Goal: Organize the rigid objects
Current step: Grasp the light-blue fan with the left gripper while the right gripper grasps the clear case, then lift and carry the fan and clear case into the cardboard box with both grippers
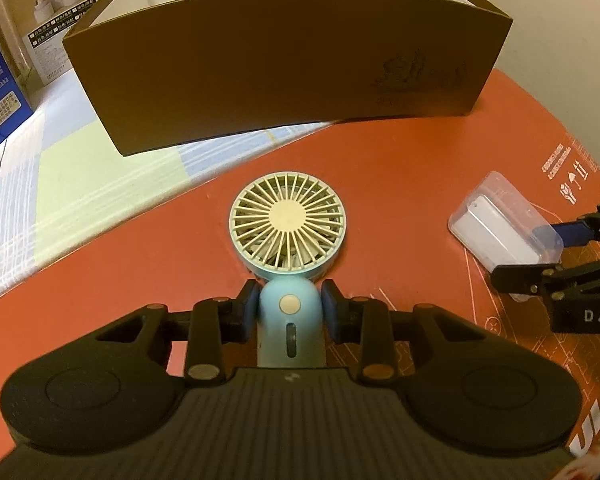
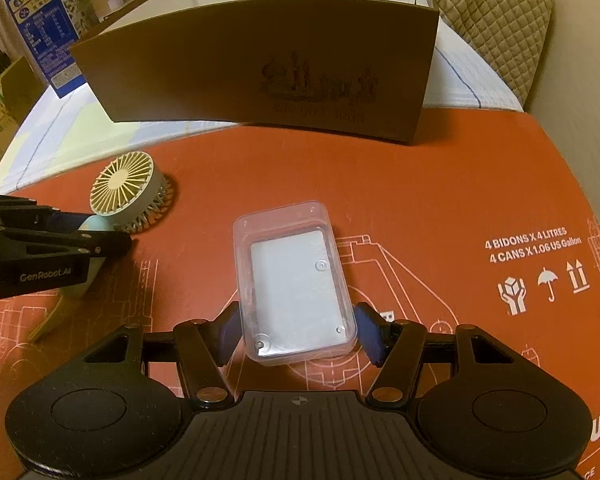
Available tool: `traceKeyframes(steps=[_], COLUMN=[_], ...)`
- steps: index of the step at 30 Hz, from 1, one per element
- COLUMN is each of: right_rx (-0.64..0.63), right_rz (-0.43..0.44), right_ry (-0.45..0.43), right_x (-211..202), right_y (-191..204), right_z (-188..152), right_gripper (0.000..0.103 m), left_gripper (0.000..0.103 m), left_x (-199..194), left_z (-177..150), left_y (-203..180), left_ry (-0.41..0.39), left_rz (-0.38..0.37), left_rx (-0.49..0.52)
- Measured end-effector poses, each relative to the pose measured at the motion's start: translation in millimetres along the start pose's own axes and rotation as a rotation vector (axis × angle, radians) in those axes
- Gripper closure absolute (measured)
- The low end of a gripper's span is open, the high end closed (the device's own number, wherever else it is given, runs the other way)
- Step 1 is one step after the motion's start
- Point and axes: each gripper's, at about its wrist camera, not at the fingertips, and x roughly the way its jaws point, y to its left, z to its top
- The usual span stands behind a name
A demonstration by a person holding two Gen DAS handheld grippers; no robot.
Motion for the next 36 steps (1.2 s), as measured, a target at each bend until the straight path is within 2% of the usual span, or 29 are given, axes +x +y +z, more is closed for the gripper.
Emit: traceKeyframes(steps=[3, 5, 11, 13, 14, 36], right_rx=[0.004, 0.002, -0.026, -0.038, -0.048, -0.053], right_rz=[-0.004, -0.01, -0.021, -0.02, -0.021, -0.007], right_ry=[-0.002, 0.002, -0.01, -0.016, -0.025, -0.064], right_x=[1.8, 4.0, 10.4, 10.8, 9.9, -6.7], right_y=[-1.2, -1.3, 1.2, 3.3, 4.7, 9.7], right_z=[3.3, 6.4, 13.2, 12.6, 11.5, 4.6], right_gripper=[0.044, 0.038, 0.038, 0.04, 0.049, 0.05], left_gripper=[0.074, 0.074, 0.074, 0.074, 0.074, 0.075], left_x=[0.0, 0.7, 0.9, 1.1, 1.0, -9.4], left_z=[1.0, 1.8, 3.1, 3.5, 3.5, -1.4], left_y=[-0.1, -1.2, -2.4, -1.9, -1.7, -8.2], left_ry=[0.005, 0.007, 0.012, 0.012, 0.012, 0.01], left_rz=[0.004, 0.011, 0.013, 0.01, 0.01, 0.0], left_rx=[-0.005, -0.005, -0.006, -0.004, -0.004, -0.028])
